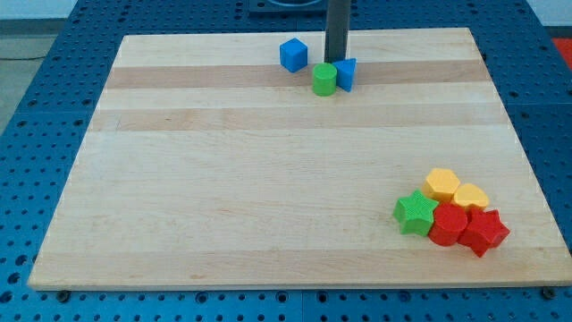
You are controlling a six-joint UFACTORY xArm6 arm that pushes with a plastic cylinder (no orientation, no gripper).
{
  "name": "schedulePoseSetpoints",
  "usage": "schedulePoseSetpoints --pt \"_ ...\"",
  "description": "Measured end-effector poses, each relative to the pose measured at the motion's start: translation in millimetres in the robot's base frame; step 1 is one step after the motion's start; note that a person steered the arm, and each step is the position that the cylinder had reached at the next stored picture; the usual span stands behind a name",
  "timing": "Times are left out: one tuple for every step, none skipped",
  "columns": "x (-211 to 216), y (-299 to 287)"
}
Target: Place the blue triangle to the top left of the yellow heart
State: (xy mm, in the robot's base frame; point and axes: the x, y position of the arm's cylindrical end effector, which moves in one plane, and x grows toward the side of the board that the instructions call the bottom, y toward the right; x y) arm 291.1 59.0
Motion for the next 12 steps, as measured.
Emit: schedulePoseSetpoints --pt "35.5 8.9" --pt "70.0 25.5" --pt "78.1 34.1" --pt "69.7 55.6" --pt "64.4 91.1" --pt "70.6 128.1" --pt "87.8 137.9" --pt "109.2 133.4" --pt "111.9 117.1" --pt "134.4 117.1" --pt "154.0 117.4" --pt "172.4 118.8"
